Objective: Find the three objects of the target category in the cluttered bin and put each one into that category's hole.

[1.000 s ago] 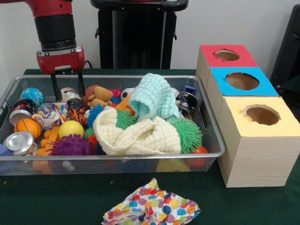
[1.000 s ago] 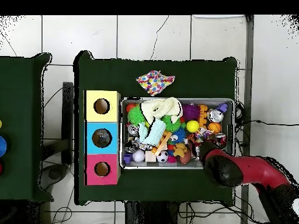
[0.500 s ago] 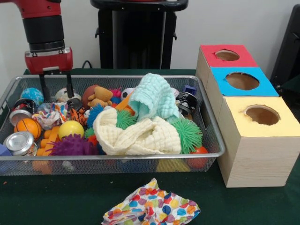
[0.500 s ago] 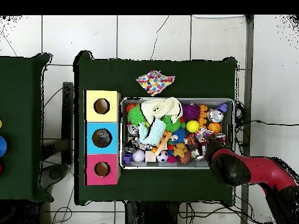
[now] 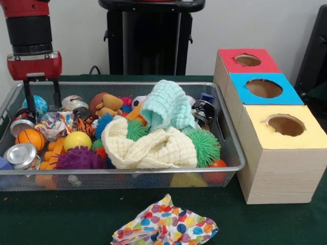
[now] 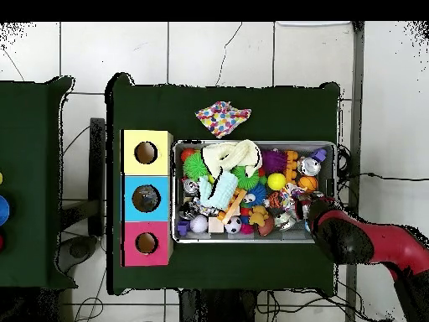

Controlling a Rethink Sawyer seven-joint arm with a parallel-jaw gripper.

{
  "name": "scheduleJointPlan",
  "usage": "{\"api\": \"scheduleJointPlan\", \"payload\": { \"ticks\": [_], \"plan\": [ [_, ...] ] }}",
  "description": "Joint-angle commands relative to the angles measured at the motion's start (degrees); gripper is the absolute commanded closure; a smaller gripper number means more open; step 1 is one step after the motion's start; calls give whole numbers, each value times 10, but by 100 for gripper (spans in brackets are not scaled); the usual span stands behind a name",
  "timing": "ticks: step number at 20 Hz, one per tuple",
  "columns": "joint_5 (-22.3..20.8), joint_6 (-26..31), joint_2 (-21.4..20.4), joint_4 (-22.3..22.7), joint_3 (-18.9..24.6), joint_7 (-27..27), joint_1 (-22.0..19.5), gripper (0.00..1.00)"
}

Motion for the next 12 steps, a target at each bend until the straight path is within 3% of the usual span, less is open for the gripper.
{"api": "scheduleJointPlan", "payload": {
  "ticks": [1,9,12],
  "plan": [
    [-59,66,47,-72,32,-208,0,0],
    [-72,68,115,-104,39,-229,-15,0],
    [-75,65,120,-102,39,-227,-19,0]
  ]
}}
